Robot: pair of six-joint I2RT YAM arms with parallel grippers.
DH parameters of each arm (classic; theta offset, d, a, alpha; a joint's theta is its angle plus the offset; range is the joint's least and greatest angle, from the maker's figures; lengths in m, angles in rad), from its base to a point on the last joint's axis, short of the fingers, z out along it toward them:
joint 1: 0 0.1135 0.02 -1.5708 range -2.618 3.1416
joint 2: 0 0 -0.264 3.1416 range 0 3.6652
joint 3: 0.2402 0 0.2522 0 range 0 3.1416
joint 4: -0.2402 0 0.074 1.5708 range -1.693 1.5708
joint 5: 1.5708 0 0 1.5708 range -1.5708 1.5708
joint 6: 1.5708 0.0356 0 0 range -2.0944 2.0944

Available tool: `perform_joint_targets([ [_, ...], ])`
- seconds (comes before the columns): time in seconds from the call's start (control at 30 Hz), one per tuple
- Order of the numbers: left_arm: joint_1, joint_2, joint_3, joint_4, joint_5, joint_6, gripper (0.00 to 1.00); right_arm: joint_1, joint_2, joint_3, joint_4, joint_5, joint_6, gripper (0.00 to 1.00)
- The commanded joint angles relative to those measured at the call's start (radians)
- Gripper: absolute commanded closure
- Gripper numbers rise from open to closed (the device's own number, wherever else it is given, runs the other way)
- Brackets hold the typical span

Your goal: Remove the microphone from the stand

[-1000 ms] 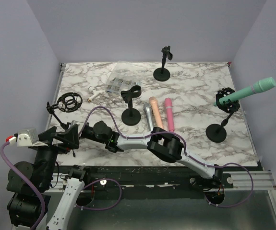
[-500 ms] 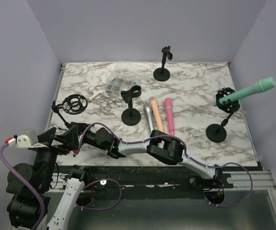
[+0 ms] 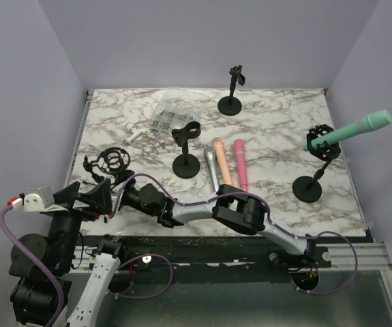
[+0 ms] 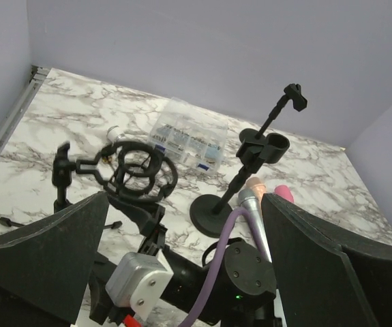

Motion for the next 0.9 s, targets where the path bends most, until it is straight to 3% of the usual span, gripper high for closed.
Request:
perform_joint_targets([
  [0.0, -0.004, -0.005, -0.012, 0.016, -0.008, -0.007, 0.02, 0.011, -0.138, -0.089, 0.046, 0.065, 0.127, 0.15],
  [0.33, -0.004, 0.024, -0.044, 0.085, 0.005, -0.026, 0.01, 0.011, -0.482, -0.494, -0.004, 0.163, 0.340, 0.11],
  [0.7, -0.004, 0.049, -0.198, 0.264, 0.084, -0.087, 0.01, 0.009, -0.990, -0.793, -0.538, 0.366, 0.758, 0.10],
  [0.87, -0.004, 0.068, -0.233, 0.297, 0.104, -0.091, 0.01, 0.005, -1.220, -0.876, -0.841, 0.552, 0.977, 0.05],
])
